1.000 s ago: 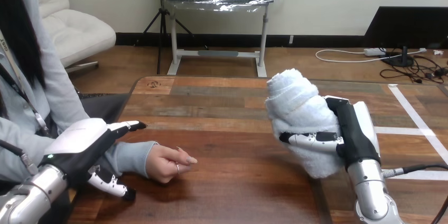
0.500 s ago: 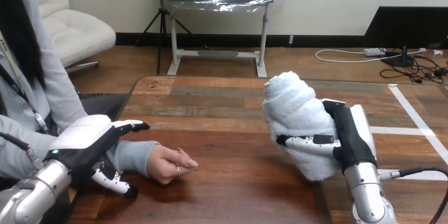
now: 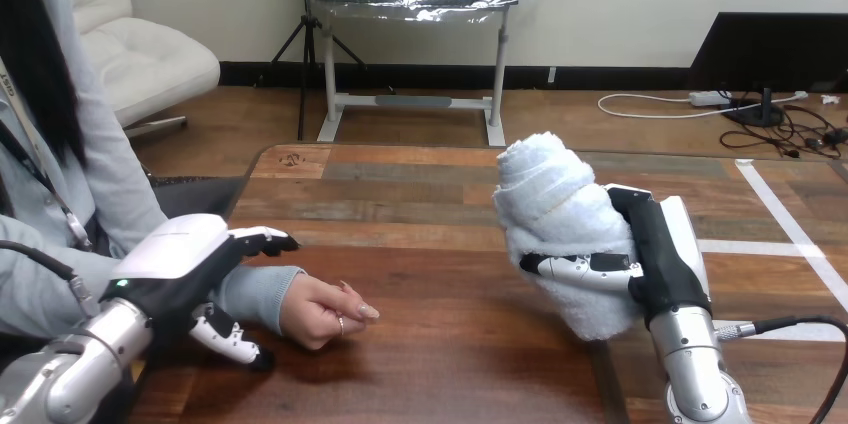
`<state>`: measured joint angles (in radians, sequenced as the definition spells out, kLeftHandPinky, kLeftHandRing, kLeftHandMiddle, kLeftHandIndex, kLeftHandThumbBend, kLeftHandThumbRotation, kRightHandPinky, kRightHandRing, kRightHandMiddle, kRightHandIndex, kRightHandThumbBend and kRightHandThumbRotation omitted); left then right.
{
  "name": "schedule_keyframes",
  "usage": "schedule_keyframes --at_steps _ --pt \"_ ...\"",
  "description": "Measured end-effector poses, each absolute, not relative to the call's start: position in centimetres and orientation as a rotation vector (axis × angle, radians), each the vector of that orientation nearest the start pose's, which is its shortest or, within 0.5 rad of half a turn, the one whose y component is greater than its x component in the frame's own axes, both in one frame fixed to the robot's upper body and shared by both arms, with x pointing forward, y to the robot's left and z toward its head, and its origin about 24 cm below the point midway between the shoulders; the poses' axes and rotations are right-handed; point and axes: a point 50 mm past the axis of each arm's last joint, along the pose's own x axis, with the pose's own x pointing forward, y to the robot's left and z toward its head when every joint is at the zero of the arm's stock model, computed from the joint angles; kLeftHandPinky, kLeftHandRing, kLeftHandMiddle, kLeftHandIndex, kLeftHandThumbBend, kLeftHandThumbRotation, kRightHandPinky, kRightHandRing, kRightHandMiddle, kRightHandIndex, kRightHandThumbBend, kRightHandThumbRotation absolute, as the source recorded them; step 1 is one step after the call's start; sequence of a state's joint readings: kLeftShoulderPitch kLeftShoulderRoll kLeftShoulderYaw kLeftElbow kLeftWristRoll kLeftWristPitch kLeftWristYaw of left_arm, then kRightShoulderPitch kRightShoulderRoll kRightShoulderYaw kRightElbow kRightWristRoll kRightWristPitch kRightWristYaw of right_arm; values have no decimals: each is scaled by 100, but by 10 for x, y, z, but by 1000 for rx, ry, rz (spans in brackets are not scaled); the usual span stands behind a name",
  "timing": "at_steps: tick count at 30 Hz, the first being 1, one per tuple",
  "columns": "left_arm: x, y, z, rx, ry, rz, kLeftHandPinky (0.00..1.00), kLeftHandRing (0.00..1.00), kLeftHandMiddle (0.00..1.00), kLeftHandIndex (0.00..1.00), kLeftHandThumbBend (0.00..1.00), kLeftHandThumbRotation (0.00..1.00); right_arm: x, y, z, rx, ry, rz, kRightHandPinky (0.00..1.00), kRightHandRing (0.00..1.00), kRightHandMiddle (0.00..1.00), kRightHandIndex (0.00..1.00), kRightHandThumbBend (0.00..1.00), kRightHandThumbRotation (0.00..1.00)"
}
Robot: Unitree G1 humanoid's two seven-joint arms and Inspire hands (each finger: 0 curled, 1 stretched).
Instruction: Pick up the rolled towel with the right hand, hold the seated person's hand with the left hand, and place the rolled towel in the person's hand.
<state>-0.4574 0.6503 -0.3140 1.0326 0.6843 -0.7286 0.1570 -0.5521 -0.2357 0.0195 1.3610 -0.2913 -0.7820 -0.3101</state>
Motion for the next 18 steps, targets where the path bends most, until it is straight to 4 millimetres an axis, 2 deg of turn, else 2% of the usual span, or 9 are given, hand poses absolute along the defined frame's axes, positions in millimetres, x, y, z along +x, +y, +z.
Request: schedule_keyframes --at_steps 18 --pt "296 245 14 1242 -73 -484 73 75 74 74 100 11 303 -197 -12 -437 -25 -67 27 31 41 44 86 1"
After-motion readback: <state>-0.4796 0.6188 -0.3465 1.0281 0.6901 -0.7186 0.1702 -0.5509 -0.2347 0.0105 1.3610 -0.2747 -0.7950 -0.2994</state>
